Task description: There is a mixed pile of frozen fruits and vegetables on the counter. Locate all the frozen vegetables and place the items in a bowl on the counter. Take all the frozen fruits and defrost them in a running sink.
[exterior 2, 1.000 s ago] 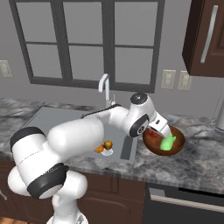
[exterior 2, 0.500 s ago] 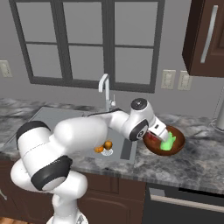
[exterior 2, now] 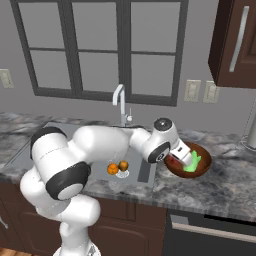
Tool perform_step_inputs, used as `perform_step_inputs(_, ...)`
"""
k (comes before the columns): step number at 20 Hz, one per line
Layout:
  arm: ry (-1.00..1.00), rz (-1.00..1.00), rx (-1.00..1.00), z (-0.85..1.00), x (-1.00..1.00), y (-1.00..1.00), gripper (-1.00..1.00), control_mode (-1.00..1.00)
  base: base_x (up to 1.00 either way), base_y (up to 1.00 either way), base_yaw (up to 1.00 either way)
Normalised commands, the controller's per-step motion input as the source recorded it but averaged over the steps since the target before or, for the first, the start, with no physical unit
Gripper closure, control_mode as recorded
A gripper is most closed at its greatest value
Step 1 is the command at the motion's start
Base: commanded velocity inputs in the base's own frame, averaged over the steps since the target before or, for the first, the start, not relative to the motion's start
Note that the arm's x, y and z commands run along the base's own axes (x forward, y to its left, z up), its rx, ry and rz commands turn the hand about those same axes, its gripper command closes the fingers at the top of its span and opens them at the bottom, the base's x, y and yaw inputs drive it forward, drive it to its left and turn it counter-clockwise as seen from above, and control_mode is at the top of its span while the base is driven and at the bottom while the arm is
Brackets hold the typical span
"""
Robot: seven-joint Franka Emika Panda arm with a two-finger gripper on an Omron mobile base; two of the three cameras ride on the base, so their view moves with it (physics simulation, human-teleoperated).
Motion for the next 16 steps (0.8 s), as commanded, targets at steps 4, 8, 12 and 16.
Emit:
perform_step_inputs(4, 0.00, 0.01, 0.05, -0.28, 0.09, -0.20, 1.00, -1.00, 0.00, 0.00, 0.00)
perform_step_inputs(8, 0.00, 0.01, 0.03, -0.26, 0.14, -0.07, 1.00, -1.00, 0.00, 0.00, 0.00)
perform_step_inputs(12, 0.00, 0.00, 0.01, -0.24, 0.19, 0.00, -1.00, -1.00, 0.00, 0.00, 0.00)
perform_step_inputs(16, 0.00, 0.00, 0.00, -0.14, 0.08, -0.05, -1.00, -1.00, 0.00, 0.00, 0.00)
